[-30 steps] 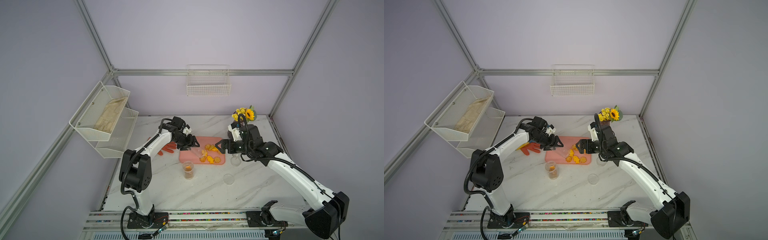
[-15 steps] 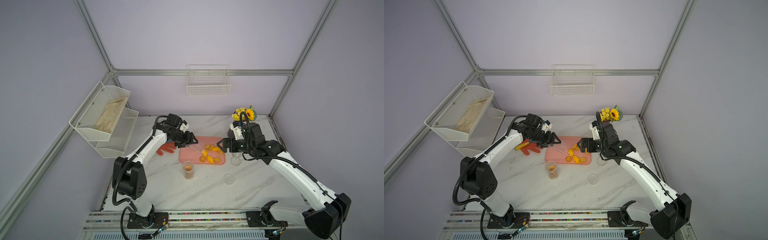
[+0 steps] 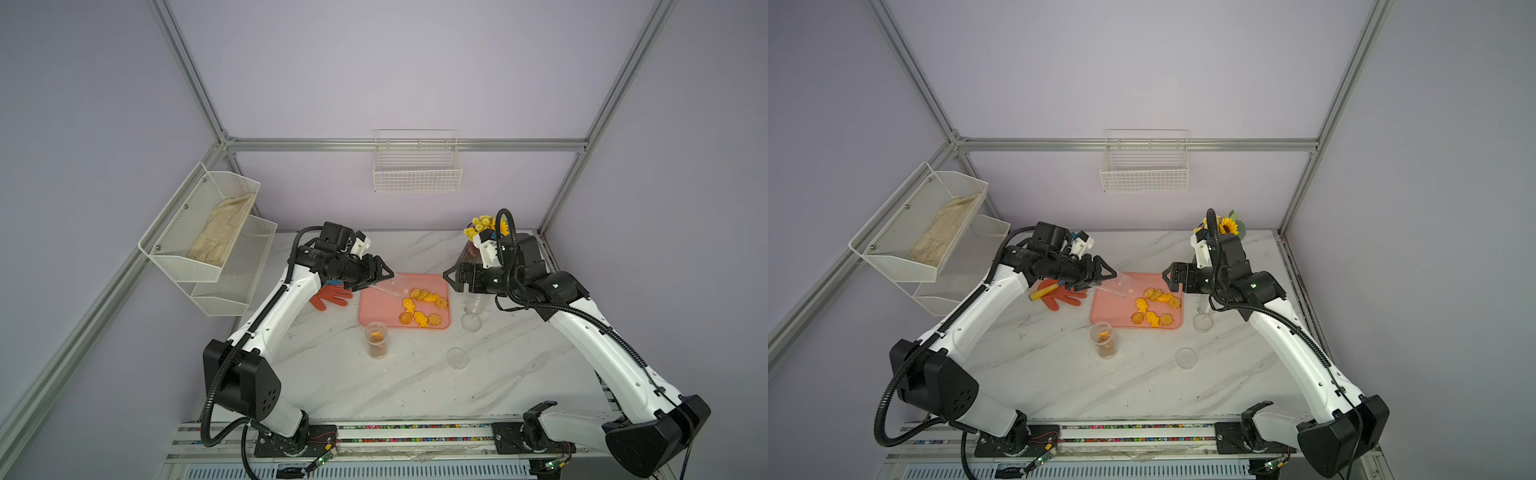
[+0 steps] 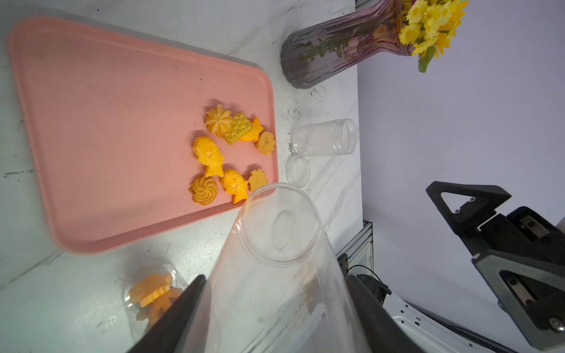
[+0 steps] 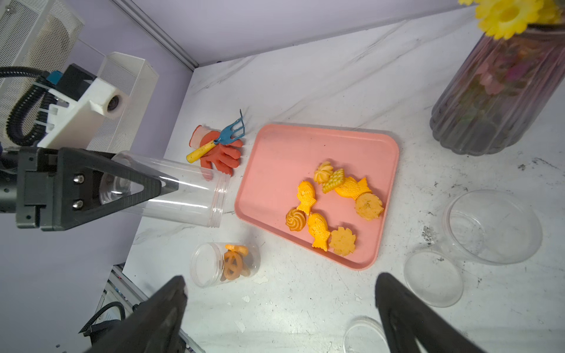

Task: Pour the cookies out of the jar
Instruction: Pour the cookies in the jar onto the tray, then place the jar at the center of the board.

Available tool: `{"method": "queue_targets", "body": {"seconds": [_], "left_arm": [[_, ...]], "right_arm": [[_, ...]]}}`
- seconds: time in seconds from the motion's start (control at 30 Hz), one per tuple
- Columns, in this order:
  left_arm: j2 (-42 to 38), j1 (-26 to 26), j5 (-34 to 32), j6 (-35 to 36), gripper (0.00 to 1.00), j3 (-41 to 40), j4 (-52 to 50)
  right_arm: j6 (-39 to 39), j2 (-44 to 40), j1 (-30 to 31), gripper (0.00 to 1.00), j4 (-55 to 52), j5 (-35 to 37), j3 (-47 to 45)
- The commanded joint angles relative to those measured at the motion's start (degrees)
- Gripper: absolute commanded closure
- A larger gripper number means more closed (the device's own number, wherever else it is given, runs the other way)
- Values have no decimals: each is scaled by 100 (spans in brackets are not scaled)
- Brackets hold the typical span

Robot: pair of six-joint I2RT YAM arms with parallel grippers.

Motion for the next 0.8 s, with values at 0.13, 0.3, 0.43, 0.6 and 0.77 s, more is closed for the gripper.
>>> {"method": "queue_targets", "body": {"seconds": [0.13, 0.3, 0.43, 0.6, 0.77], "left_arm": [[-550, 115, 198, -414, 34, 269, 294], [-667, 200, 307, -622, 33, 126, 444], [-938, 265, 476, -829, 33, -2, 656], [-1011, 284, 574, -970, 33, -56, 792], [-1066, 308, 769, -1232, 33, -203, 1146]], "right_arm": [[-80, 164, -104, 3, -166, -109, 282], [-83, 270, -148, 3, -165, -265, 286], [-74, 329, -166, 3, -166, -372, 295], [-72, 337, -177, 3, -162, -436, 286], [-41, 368, -197, 3, -162, -506, 283]]}}
